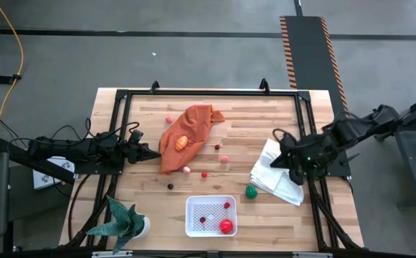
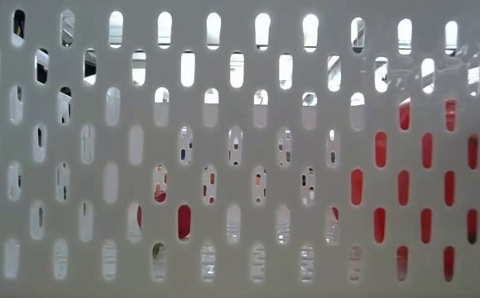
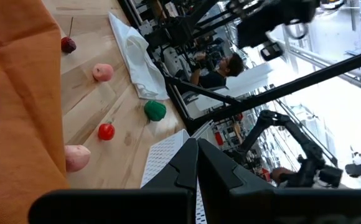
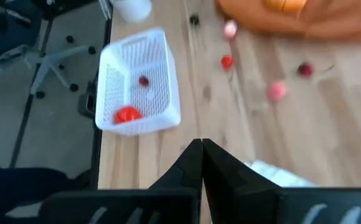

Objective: Pick and placing Produce into tupperware
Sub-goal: Put the green bell pepper into the white bin

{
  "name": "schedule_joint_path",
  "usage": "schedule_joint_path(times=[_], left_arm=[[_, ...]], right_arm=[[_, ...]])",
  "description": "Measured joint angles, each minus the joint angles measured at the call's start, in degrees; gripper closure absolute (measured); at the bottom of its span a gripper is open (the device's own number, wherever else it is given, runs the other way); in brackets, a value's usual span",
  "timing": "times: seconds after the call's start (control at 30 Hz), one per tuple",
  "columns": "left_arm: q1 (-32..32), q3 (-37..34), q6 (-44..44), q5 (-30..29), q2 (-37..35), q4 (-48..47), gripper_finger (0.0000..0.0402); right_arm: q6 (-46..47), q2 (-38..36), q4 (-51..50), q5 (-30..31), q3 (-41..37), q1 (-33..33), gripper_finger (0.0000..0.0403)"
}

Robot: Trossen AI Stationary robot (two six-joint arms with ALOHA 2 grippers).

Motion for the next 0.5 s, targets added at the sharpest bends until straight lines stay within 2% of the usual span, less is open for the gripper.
schedule_joint_path(times=[0.27, 0.5], left_arm=[[0.0, 0.0, 0.0, 0.0, 0.0, -0.01, 0.0401], [0.0, 0.0, 0.02, 0.0, -0.01, -0.01, 0.0401]], right_arm=[[3.11, -1.62, 11.57, -5.75, -13.99, 0.0, 0.0381], [7.48, -1.58, 22.92, -8.13, -24.24, 0.02, 0.031]])
